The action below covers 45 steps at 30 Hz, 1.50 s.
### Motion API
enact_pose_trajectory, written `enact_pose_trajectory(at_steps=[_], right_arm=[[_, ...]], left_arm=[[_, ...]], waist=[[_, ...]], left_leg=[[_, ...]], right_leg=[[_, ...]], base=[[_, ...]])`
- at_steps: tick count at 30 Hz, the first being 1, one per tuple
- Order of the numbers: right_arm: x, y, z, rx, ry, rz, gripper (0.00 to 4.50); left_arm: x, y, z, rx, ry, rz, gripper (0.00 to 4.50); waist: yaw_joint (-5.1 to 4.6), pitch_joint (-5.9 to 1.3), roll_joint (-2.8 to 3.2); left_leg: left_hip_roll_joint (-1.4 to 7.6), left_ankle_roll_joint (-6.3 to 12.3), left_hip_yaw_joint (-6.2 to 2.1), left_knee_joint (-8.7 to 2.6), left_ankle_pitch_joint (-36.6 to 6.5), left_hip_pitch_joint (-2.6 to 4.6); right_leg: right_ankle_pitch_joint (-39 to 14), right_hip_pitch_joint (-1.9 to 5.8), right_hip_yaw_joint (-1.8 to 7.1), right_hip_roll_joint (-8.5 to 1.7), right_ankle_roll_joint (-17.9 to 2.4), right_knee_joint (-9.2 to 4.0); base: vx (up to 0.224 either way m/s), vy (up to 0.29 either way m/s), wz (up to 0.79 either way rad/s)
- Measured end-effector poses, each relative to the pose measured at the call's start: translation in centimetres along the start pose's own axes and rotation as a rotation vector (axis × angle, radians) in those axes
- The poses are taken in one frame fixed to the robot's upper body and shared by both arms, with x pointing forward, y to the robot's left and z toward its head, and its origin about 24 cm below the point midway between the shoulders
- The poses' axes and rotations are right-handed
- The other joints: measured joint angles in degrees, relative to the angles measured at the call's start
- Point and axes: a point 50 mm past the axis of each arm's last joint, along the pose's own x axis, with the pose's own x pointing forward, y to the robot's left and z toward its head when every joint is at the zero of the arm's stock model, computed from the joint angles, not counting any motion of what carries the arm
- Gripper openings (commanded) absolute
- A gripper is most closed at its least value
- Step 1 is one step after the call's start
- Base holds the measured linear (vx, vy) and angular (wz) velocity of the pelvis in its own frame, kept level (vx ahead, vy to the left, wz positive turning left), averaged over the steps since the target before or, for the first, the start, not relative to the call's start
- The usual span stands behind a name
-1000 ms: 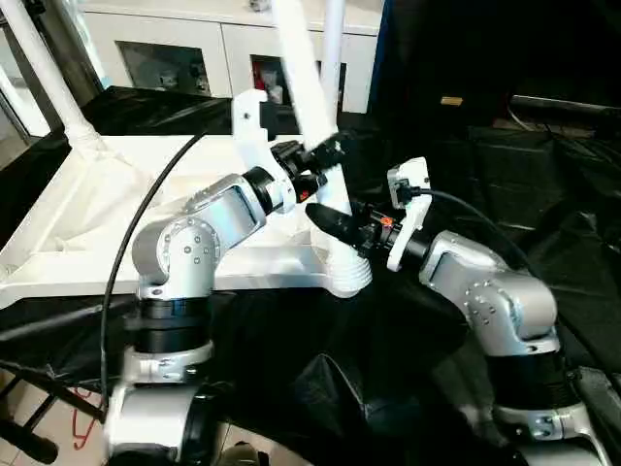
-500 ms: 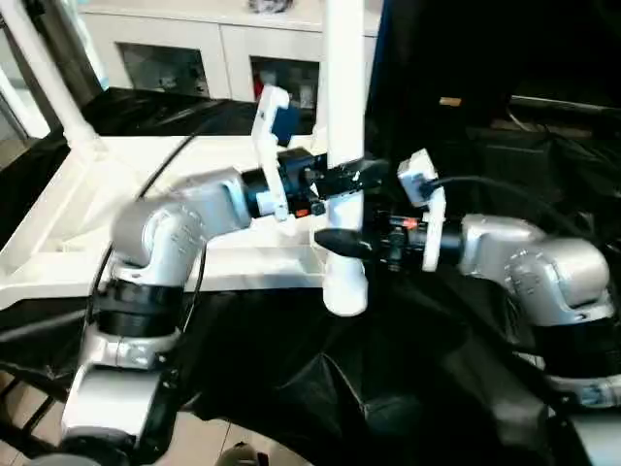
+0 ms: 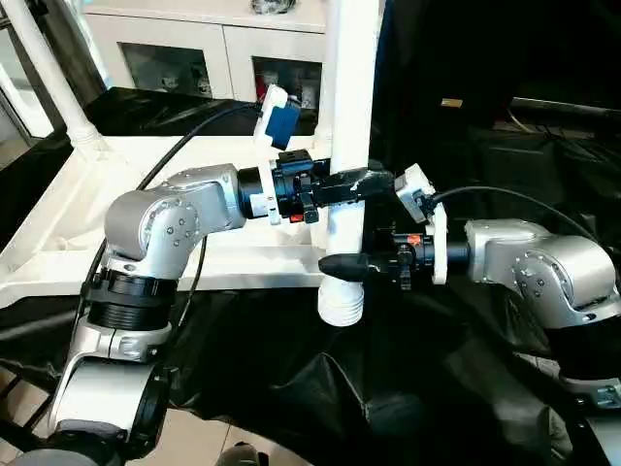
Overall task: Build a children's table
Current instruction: Pick table leg
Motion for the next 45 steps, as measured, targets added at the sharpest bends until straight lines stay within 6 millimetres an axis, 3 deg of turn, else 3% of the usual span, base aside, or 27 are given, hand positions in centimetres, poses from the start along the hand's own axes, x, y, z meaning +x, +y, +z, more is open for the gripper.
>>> enact_pose_trajectory(at_steps=[4, 5, 9, 11, 20, 26, 34, 36, 40, 45], right_arm=[[0.8, -0.1, 0.0, 0.006, -0.032, -0.001, 2.25], [0.8, -0.2, -0.1, 0.009, -0.035, -0.009, 1.99], [1.3, -0.3, 0.0, 0.018, -0.064, -0.018, 1.91], [1.3, -0.5, 0.2, 0.018, -0.085, -0.049, 1.87], [1.3, -1.6, -0.1, 0.047, -0.102, -0.18, 1.86], [1.4, -1.6, -0.1, 0.048, -0.103, -0.19, 1.86], [1.6, -1.6, -0.1, 0.043, -0.108, -0.185, 1.86], [1.6, -1.6, -0.1, 0.039, -0.112, -0.182, 2.42], [1.5, -1.4, 0.0, 0.016, -0.103, -0.168, 2.88], [1.3, -1.5, -0.1, -0.02, -0.069, -0.177, 2.96]], left_arm=[[-0.3, 0.4, 0.1, -0.007, -0.014, 0.028, 1.84], [-0.4, 0.5, 0.1, -0.01, -0.016, 0.035, 1.84], [-0.5, 0.7, 0.2, -0.016, -0.038, 0.057, 1.84], [-0.4, 1.0, 0.3, -0.015, -0.064, 0.107, 2.54], [0.9, 1.9, 0.9, 0.033, -0.136, 0.343, 2.75], [1.5, 1.8, 0.9, 0.022, -0.173, 0.36, 2.0], [1.7, 1.6, 0.8, 0.014, -0.197, 0.365, 1.79], [1.7, 1.5, 0.8, 0.018, -0.198, 0.363, 1.79], [1.5, 1.5, 0.9, 0.026, -0.19, 0.345, 1.79], [1.7, 1.2, 0.8, 0.015, -0.181, 0.298, 1.79]], waist=[[-0.09, -0.01, -0.02], [-0.05, -0.01, -0.03], [-0.03, -0.02, -0.08], [0.13, -0.02, -0.08], [-0.05, -0.02, -0.1], [0.04, -0.02, -0.11], [0.03, -0.01, -0.12], [0.03, -0.01, -0.12], [0.03, -0.01, -0.12], [0.03, -0.01, -0.16]], left_leg=[[0.01, -0.01, 0.0, 0.03, 0.0, 0.01], [0.01, -0.02, 0.0, 0.03, 0.0, 0.01], [0.01, -0.02, -0.01, 0.04, 0.0, -0.01], [0.01, -0.02, -0.01, 0.05, 0.0, -0.02], [0.01, -0.02, -0.02, 0.07, 0.0, -0.02], [0.01, -0.02, -0.02, 0.07, 0.0, -0.04], [0.01, -0.01, -0.02, 0.08, 0.0, -0.03], [0.01, -0.01, -0.02, 0.08, 0.0, -0.04], [0.01, -0.01, -0.03, 0.07, 0.0, -0.04], [0.01, 0.0, -0.02, 0.08, 0.0, -0.04]], right_leg=[[0.0, 0.0, 0.0, 0.0, 0.0, 0.04], [0.0, 0.0, 0.0, 0.0, 0.0, 0.04], [0.0, 0.0, 0.0, 0.0, 0.0, 0.03], [0.0, 0.0, 0.0, 0.0, 0.0, 0.03], [0.0, 0.02, -0.01, 0.0, 0.0, 0.03], [0.0, 0.02, -0.01, 0.0, 0.0, 0.01], [0.0, 0.02, -0.02, 0.0, 0.0, 0.02], [0.0, 0.02, -0.01, 0.0, 0.0, 0.01], [0.0, 0.02, -0.02, 0.0, 0.0, 0.01], [0.0, 0.02, -0.02, 0.0, 0.0, 0.02]], base=[[0.0, 0.0, 0.0], [0.0, 0.0, 0.0], [0.0, 0.0, 0.0], [0.0, 0.0, 0.0], [0.0, 0.0, 0.0], [0.0, 0.0, 0.0], [0.0, 0.0, 0.0], [0.0, 0.0, 0.0], [0.0, 0.0, 0.0], [0.0, 0.0, 0.0]])
